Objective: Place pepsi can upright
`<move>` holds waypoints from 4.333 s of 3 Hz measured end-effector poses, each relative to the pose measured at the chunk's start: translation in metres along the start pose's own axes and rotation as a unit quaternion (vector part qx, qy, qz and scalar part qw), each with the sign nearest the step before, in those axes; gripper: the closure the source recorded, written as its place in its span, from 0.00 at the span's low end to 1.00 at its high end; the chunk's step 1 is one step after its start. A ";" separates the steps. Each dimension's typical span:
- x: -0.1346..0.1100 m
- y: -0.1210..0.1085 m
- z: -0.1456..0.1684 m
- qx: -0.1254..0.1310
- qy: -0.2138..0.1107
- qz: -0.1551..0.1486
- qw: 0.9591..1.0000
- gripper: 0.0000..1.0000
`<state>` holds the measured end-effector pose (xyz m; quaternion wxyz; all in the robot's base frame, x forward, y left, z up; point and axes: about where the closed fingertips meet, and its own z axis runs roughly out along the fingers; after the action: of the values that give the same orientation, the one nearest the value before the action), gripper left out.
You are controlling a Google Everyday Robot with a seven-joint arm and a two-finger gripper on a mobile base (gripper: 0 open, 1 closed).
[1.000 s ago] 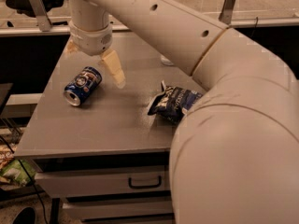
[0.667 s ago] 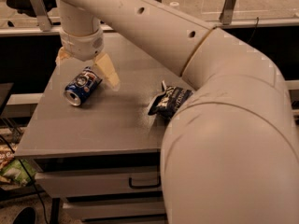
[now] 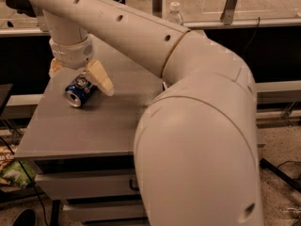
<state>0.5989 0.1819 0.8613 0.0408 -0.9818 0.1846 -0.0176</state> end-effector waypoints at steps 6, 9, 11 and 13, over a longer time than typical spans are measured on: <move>0.000 -0.019 -0.073 0.119 -0.133 0.180 0.967 1.00; -0.002 -0.008 -0.094 0.202 -0.259 0.337 0.882 1.00; 0.000 -0.011 -0.083 0.247 -0.335 0.411 0.811 1.00; 0.003 -0.029 -0.060 0.291 -0.381 0.445 0.757 1.00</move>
Offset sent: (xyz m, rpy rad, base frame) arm 0.0106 -0.0100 -0.0195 -0.1218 0.0914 -0.0096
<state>0.6092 0.2034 0.9232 0.3944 -0.6559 0.5555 0.3250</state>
